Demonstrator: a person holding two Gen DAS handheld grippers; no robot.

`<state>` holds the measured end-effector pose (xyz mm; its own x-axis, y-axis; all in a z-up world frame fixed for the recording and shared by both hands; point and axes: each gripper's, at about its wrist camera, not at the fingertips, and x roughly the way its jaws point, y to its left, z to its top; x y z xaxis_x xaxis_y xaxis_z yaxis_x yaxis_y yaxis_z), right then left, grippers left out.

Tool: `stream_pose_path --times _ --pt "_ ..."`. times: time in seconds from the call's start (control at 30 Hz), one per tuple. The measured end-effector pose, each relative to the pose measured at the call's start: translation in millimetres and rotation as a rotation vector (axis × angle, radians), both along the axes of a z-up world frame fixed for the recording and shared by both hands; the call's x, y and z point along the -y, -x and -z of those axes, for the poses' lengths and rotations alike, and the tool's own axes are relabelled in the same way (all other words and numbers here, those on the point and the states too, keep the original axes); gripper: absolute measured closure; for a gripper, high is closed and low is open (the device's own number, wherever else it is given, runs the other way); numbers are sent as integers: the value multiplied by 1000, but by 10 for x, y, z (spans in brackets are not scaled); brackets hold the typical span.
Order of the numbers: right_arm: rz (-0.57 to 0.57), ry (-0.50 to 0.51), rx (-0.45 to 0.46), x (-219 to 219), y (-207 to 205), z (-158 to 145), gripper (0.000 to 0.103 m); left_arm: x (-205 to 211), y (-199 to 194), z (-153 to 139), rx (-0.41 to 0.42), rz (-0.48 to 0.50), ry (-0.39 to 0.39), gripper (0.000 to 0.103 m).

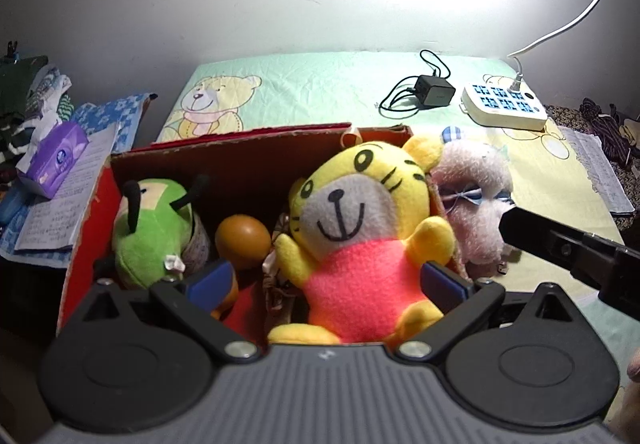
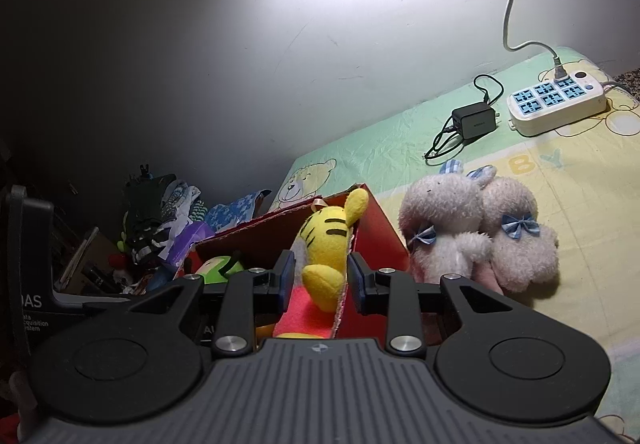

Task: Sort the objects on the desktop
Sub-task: 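Open the right gripper and withdraw it from the tiger plush, then move the right gripper to the white bunny plush with plaid ears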

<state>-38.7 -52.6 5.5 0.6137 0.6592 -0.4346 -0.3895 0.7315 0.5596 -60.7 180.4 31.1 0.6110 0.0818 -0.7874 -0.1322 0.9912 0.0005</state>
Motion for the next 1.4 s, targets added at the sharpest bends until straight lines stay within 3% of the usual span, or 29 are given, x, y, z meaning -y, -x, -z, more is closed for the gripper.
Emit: stream_pose_path --times 0.17,0.4,0.53,0.77,0.9,1.07,1.4 --pt "32 -22 -35 374 -97 72 71 289 -24 -117 60 38 45 3" --pt "96 -37 -94 911 -282 235 70 879 -90 -155 134 172 104 3" --pt "107 -61 -143 1178 -406 343 70 1173 -176 -51 137 224 141 3" --pt "94 -106 -210 1488 -641 498 70 1377 -381 227 101 191 125 3" --pt "61 -138 -242 1529 -769 583 70 1404 -471 338 89 164 89 3" --pt "34 -123 -283 1466 -1011 768 70 1424 -551 436 77 161 100 3" --pt "-3 -135 -425 1408 -1382 1178 67 1632 -657 620 50 287 177 3"
